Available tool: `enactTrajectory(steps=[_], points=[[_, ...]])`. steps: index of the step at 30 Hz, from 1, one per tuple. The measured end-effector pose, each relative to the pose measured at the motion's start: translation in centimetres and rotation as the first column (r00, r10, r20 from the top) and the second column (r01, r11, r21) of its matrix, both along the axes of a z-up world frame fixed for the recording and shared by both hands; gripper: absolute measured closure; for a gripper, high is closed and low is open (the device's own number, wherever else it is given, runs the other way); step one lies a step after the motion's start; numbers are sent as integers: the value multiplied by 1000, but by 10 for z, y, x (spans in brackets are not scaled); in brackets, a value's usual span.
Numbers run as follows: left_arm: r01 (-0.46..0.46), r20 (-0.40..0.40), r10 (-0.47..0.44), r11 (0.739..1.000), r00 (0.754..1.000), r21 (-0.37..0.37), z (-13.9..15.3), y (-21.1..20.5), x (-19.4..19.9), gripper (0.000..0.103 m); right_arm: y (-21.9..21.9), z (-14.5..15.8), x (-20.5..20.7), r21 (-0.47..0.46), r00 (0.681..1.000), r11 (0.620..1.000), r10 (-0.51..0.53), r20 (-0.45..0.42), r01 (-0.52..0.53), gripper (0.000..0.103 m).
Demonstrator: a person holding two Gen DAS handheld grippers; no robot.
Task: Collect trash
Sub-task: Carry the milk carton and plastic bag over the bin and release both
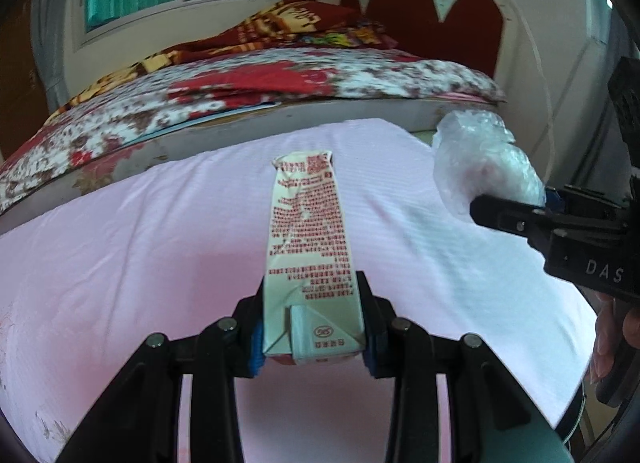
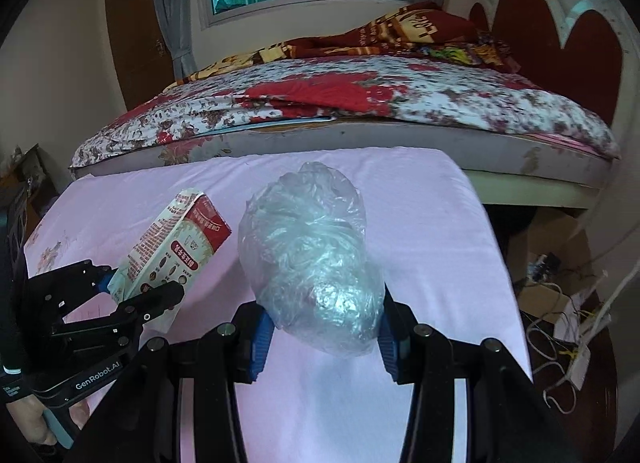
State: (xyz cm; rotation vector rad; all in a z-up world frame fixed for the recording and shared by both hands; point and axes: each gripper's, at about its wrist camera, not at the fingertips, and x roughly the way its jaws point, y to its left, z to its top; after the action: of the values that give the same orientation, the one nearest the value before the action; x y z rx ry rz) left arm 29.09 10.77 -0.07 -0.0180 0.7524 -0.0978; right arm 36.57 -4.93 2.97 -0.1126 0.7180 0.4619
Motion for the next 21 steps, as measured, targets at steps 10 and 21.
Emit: enactTrajectory(steps=[10,21], points=[[87,32,-87,996,996,-10,17,-53,-39,65,-73,19,-64,29,995,996,-89,33,88,56],[190,50,-190,982,981,-1,25,-112,-87,65,-145,29,-133,42,982,983,-179,61,177,56]])
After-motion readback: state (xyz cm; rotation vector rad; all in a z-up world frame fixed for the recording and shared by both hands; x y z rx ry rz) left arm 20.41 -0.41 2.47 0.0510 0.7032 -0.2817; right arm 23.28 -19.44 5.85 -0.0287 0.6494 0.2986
